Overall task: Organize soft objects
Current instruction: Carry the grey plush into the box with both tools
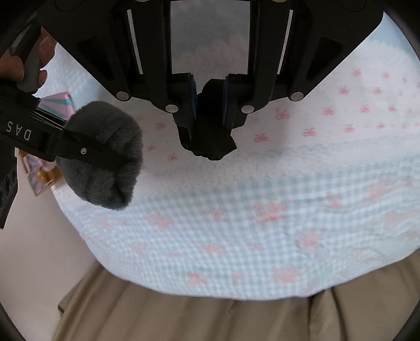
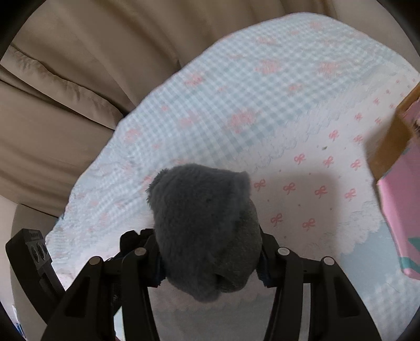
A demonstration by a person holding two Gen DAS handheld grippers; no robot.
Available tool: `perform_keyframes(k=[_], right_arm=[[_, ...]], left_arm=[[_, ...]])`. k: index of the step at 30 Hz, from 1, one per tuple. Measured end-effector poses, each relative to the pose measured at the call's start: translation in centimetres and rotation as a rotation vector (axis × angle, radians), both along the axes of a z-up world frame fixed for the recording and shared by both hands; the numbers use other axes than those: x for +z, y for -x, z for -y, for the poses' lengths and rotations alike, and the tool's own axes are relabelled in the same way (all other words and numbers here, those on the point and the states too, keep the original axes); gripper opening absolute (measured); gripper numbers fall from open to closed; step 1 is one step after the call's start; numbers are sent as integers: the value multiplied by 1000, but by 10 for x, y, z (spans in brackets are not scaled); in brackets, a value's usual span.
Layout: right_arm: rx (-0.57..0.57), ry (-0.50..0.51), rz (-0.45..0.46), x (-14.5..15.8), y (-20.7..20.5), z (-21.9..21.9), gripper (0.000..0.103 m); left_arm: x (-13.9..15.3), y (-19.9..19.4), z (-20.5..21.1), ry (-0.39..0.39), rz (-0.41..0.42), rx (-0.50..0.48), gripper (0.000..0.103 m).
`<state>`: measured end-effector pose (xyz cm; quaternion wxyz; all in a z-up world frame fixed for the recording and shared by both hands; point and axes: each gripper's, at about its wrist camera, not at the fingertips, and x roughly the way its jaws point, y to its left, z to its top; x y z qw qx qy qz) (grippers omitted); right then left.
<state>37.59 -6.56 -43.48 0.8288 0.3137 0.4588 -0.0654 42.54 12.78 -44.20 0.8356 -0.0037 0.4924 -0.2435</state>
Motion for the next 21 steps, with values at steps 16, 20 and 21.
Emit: perform_keyframes(k=[16, 20, 21], right_arm=[[27, 95, 178, 199, 94, 34, 49], [40, 131, 181, 229, 128, 66, 49], [48, 142, 176, 235, 137, 77, 49]], left_arm=[[209, 90, 31, 45, 131, 30, 13], [239, 122, 64, 59, 142, 34, 13], [246, 132, 75, 65, 143, 42, 13]])
